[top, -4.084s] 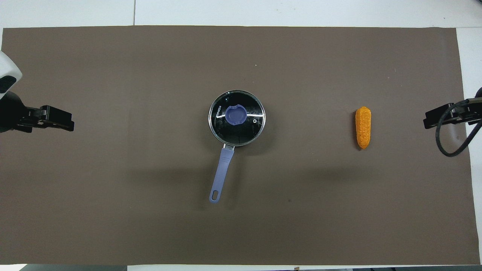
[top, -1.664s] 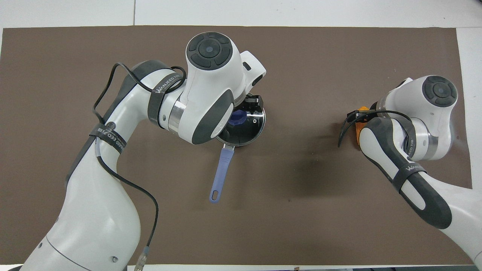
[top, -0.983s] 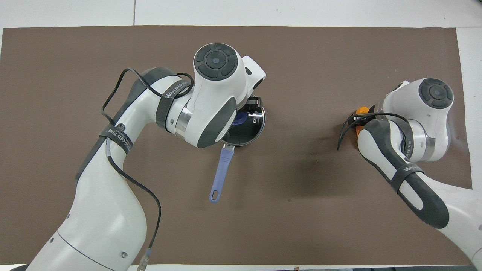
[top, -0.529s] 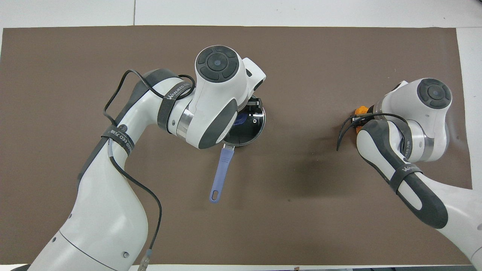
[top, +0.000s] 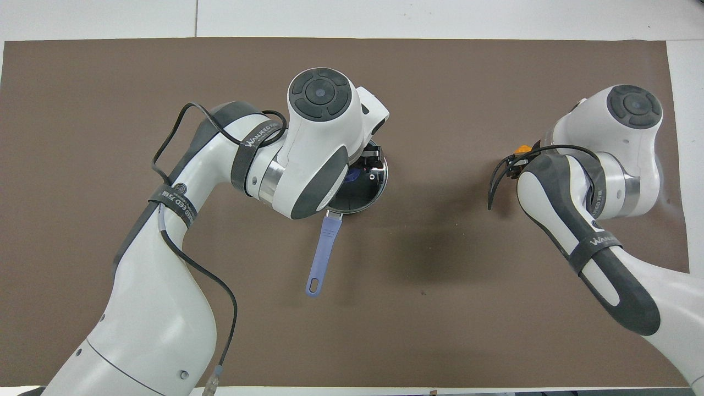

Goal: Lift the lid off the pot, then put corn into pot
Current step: 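Lift the corn with the right gripper toward the pot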

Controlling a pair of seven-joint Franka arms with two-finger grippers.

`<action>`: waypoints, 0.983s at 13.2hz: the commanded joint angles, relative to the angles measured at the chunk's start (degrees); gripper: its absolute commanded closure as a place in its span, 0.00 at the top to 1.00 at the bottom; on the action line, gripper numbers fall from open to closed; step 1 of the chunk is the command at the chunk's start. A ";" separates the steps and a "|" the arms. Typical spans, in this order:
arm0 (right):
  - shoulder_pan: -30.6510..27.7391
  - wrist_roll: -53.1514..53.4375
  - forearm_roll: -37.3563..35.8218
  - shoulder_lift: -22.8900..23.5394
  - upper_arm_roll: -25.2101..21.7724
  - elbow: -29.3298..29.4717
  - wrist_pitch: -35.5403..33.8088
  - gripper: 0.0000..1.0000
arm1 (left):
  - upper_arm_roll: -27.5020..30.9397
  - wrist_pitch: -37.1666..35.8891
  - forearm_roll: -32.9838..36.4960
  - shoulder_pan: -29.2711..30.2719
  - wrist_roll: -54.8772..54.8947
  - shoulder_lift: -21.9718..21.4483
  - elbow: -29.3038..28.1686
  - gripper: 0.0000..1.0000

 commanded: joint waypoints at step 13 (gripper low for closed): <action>6.20 5.54 6.01 -0.94 0.59 20.83 -22.35 0.00 | 0.73 0.51 -0.21 -0.86 -1.13 -3.38 -3.80 0.90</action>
